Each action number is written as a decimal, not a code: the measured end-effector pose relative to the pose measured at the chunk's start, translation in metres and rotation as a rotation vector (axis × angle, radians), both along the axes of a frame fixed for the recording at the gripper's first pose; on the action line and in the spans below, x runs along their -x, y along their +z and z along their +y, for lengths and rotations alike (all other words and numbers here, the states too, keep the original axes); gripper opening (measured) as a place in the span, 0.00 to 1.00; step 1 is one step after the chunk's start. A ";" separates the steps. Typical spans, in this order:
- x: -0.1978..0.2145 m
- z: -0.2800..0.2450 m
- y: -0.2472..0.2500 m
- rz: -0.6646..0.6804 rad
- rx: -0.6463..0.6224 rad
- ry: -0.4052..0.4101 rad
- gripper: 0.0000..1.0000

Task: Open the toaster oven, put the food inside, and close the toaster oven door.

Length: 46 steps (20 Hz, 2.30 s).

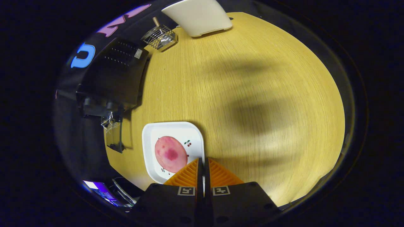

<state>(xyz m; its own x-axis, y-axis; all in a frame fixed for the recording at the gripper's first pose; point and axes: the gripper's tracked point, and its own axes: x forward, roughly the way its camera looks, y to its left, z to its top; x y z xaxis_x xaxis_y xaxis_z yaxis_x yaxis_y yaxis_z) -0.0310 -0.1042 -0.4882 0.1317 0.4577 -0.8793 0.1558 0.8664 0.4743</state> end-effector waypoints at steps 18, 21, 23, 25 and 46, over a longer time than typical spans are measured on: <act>0.059 0.129 0.087 0.002 -0.253 -0.406 0.05; 0.060 0.174 0.095 0.004 -0.271 -0.483 0.05; 0.049 0.202 0.097 0.012 -0.285 -0.546 0.05; 0.045 0.225 0.098 0.012 -0.277 -0.586 0.05; -0.095 0.340 0.075 0.008 -0.206 -1.275 0.05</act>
<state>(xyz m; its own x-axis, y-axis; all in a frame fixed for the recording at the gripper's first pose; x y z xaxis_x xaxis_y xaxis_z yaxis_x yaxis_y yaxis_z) 0.0638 0.2359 -0.4133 0.5683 0.1401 -0.8108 0.8174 0.0165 0.5758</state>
